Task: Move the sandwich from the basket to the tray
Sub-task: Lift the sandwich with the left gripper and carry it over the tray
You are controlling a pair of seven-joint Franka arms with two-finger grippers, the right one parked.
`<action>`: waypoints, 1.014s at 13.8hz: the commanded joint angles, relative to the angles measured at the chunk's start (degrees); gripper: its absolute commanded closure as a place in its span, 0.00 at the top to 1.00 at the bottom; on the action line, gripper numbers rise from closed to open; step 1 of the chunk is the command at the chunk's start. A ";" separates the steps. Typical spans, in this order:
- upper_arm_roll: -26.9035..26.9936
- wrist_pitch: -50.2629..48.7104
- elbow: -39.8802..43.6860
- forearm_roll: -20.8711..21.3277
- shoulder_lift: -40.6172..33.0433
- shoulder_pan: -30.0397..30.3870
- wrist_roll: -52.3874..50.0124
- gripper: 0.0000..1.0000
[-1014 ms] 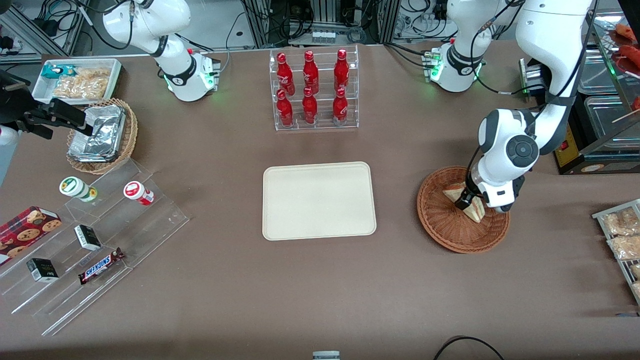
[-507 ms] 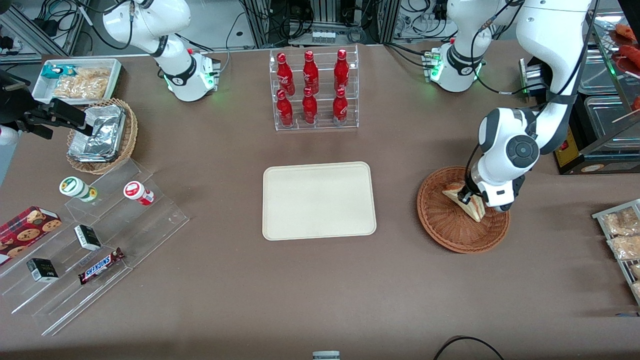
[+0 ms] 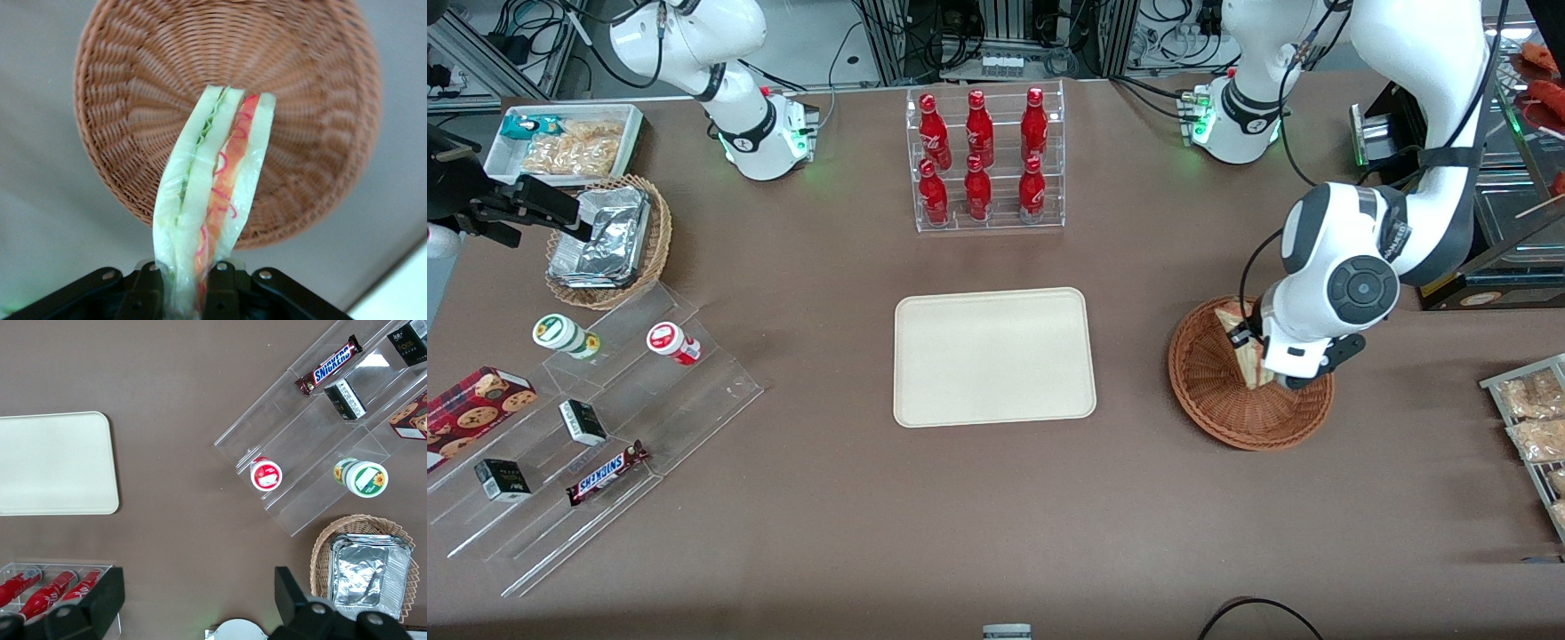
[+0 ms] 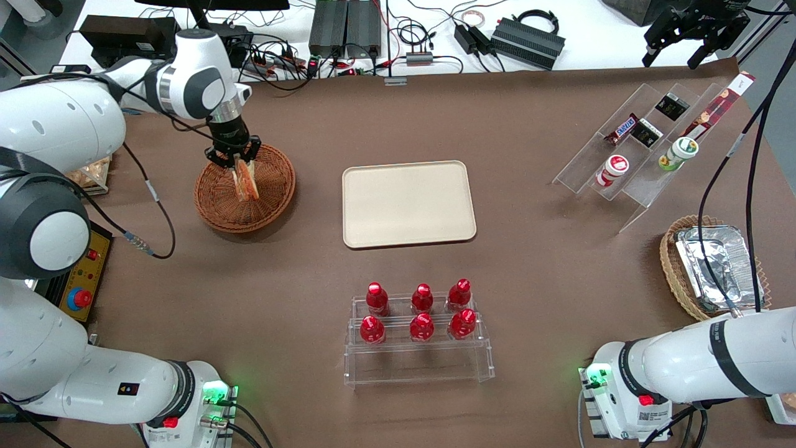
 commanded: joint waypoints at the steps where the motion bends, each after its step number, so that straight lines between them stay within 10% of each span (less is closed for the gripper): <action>1: 0.35 -1.09 4.54 0.43 4.40 -3.58 4.93 0.04; 14: -0.27 -0.47 26.86 -6.60 21.62 -23.09 -5.49 0.06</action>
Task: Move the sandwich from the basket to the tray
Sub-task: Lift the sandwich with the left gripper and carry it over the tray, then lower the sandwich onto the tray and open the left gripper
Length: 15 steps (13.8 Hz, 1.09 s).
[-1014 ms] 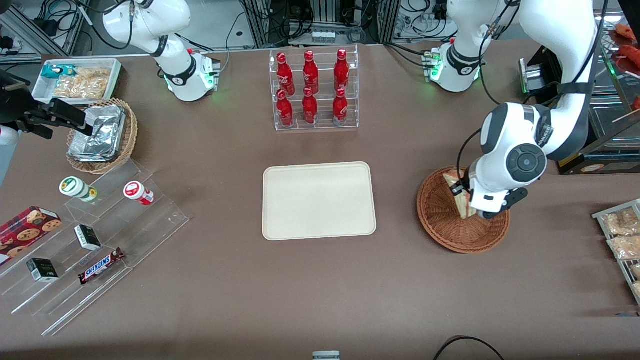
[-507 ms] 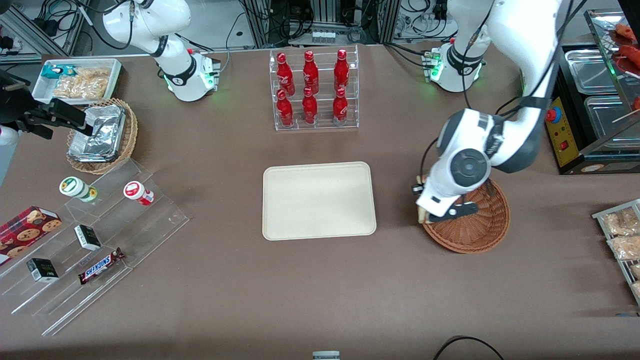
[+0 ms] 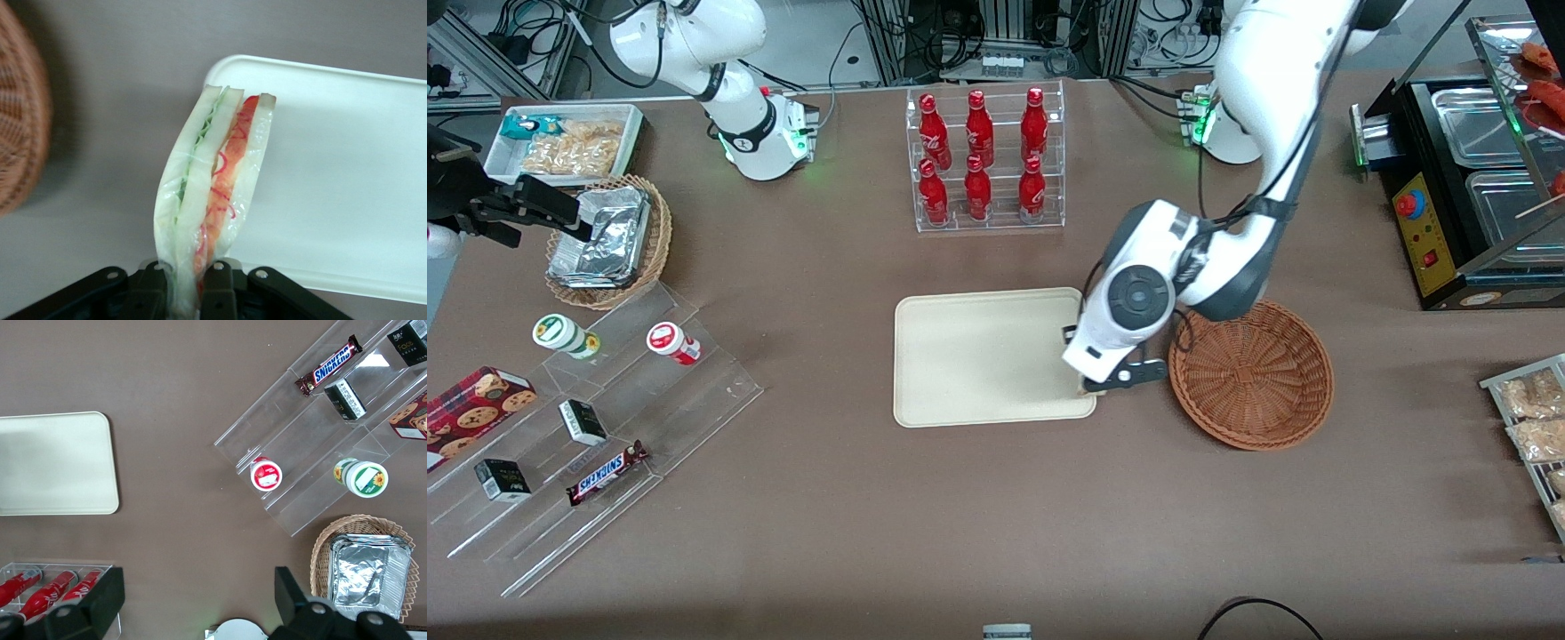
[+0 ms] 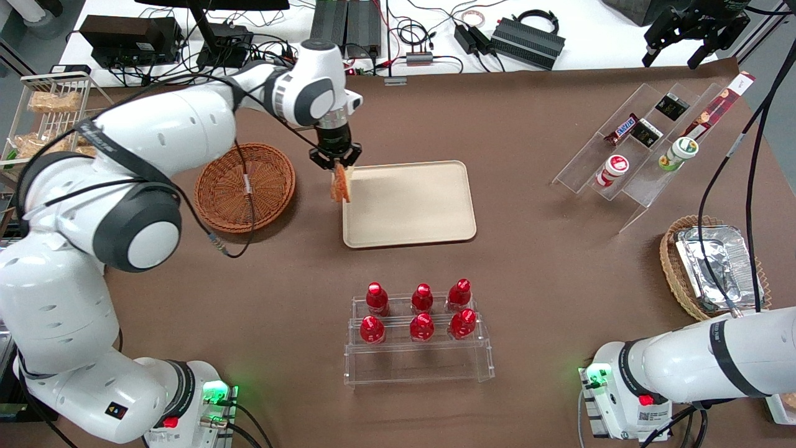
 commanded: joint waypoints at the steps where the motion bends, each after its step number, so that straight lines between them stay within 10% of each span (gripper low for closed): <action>1: 0.71 -0.82 8.15 -0.55 5.60 -4.33 -6.25 0.06; 15: 0.71 3.74 19.69 4.55 17.31 -15.06 -22.19 0.07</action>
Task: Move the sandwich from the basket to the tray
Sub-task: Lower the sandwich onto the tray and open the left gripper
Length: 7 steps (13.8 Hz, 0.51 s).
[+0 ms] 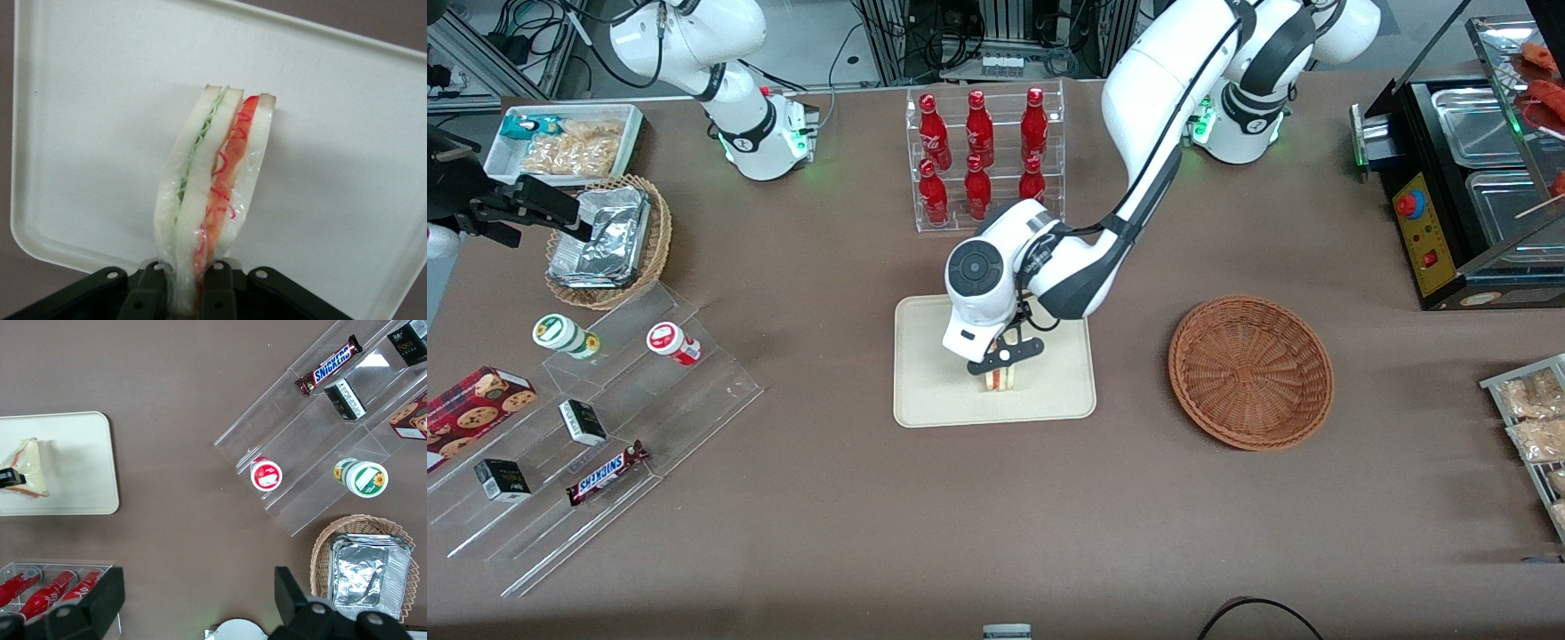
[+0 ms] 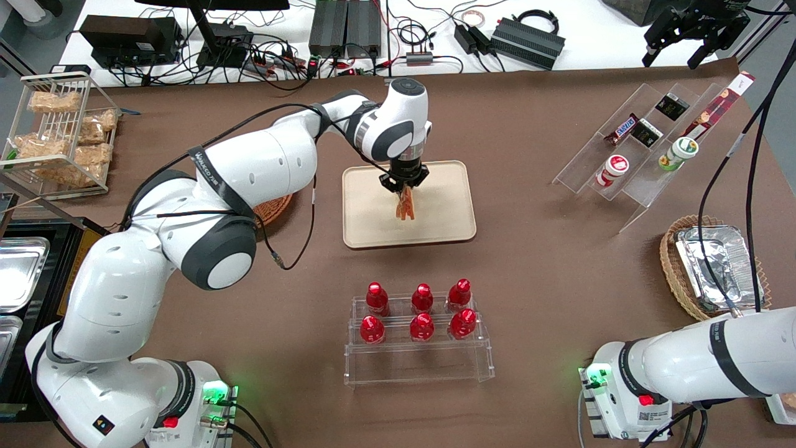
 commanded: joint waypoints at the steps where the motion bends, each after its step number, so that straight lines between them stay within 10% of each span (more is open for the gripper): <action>1: 0.73 1.88 1.83 1.19 2.00 -2.21 -1.61 0.07; 5: 0.73 1.98 1.74 1.28 2.44 -2.21 -1.44 0.13; 7: 0.73 1.98 1.74 2.16 2.62 -2.21 -1.44 0.33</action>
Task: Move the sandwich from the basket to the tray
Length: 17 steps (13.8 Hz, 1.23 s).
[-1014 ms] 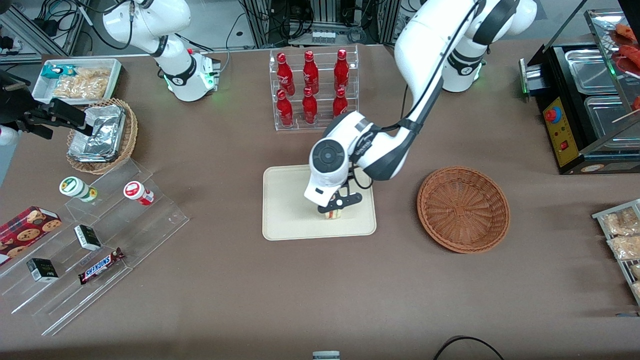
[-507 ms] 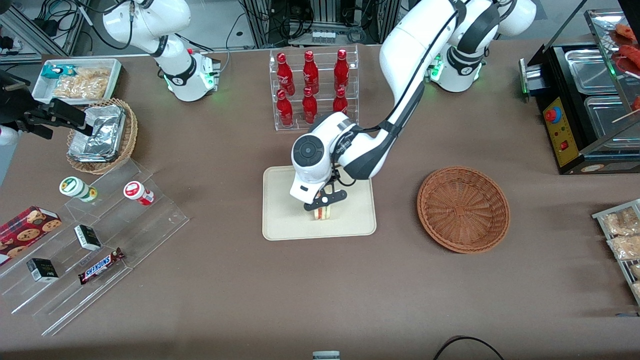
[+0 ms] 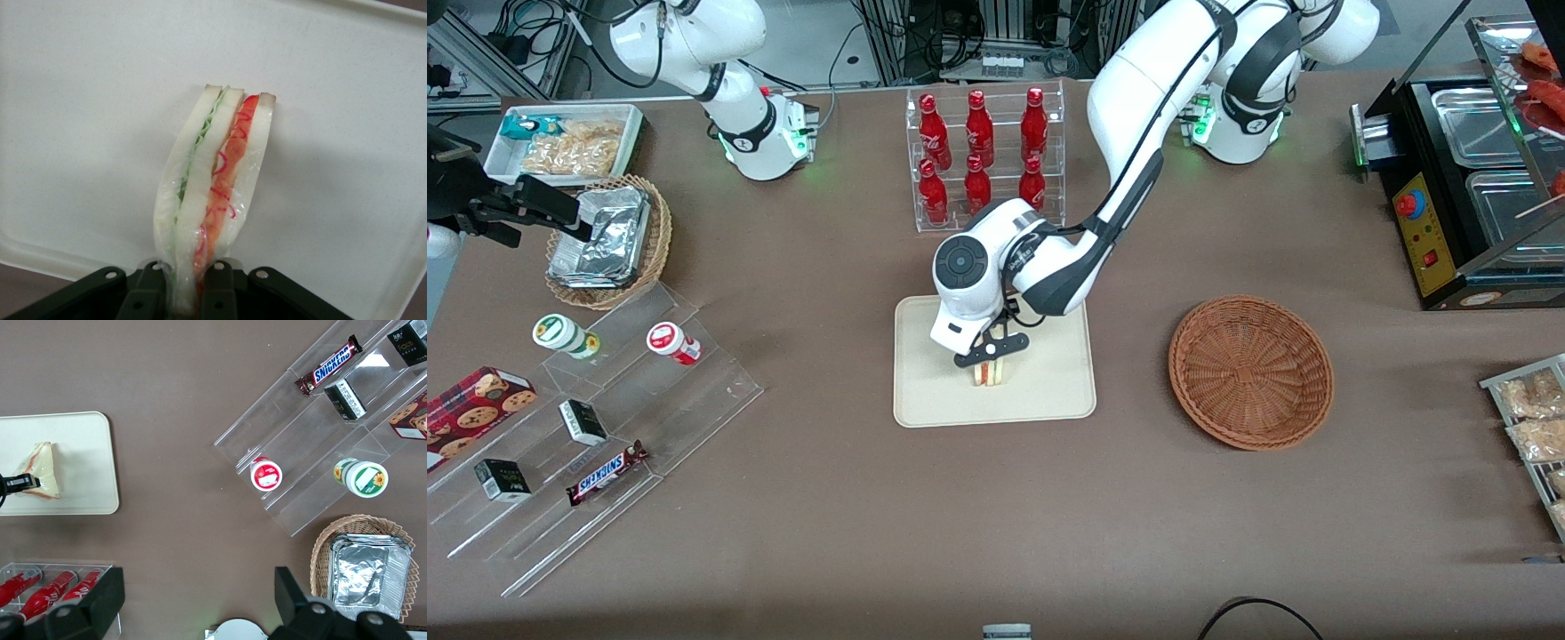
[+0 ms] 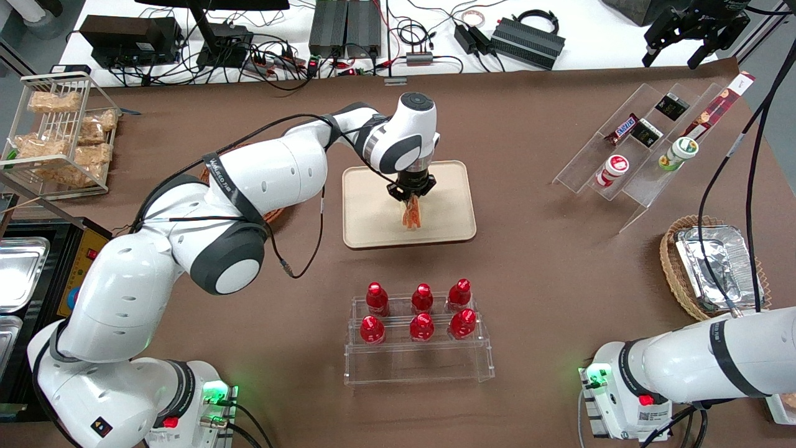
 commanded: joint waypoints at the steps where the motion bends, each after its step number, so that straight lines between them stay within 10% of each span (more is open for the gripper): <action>1: 0.55 -0.25 1.73 1.26 0.81 -0.50 -1.30 0.92; 17: 4.24 -15.63 -0.28 1.78 -14.56 5.20 2.12 1.00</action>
